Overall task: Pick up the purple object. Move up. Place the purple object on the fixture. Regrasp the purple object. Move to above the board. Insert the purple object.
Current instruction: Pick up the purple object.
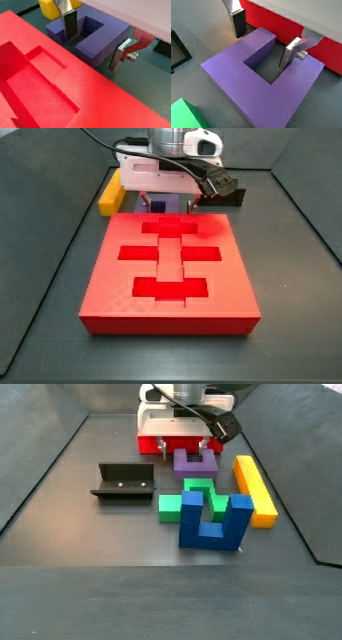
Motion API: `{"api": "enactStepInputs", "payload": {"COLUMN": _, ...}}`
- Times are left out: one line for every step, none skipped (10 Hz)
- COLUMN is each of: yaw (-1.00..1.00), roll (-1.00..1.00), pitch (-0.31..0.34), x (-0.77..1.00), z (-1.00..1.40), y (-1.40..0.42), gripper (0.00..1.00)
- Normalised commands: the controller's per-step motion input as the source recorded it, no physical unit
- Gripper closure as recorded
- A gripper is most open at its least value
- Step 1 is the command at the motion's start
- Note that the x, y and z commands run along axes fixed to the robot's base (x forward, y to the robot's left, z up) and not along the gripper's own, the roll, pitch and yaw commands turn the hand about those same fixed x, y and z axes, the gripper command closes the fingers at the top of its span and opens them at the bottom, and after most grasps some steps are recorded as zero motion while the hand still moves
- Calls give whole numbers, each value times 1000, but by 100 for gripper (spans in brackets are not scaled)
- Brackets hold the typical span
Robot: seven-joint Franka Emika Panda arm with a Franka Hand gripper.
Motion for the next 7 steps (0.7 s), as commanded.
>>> {"api": "enactStepInputs", "payload": {"yaw": 0, "roll": 14, "pitch": 0, "x": 0, "z": 0, "y": 0, "gripper": 0}}
{"api": "enactStepInputs", "payload": {"yaw": 0, "roll": 6, "pitch": 1, "x": 0, "z": 0, "y": -3, "gripper": 0}}
{"api": "enactStepInputs", "payload": {"yaw": 0, "roll": 107, "pitch": 0, "x": -60, "z": -123, "y": -63, "gripper": 0}}
{"api": "enactStepInputs", "payload": {"yaw": 0, "roll": 100, "pitch": 0, "x": -26, "z": -43, "y": -117, "gripper": 0}}
{"api": "enactStepInputs", "payload": {"yaw": 0, "roll": 0, "pitch": 0, "x": 0, "z": 0, "y": 0, "gripper": 0}}
{"api": "enactStepInputs", "payload": {"yaw": 0, "roll": 0, "pitch": 0, "x": 0, "z": 0, "y": 0, "gripper": 100}}
{"api": "enactStepInputs", "payload": {"yaw": 0, "roll": 0, "pitch": 0, "x": 0, "z": 0, "y": 0, "gripper": 100}}
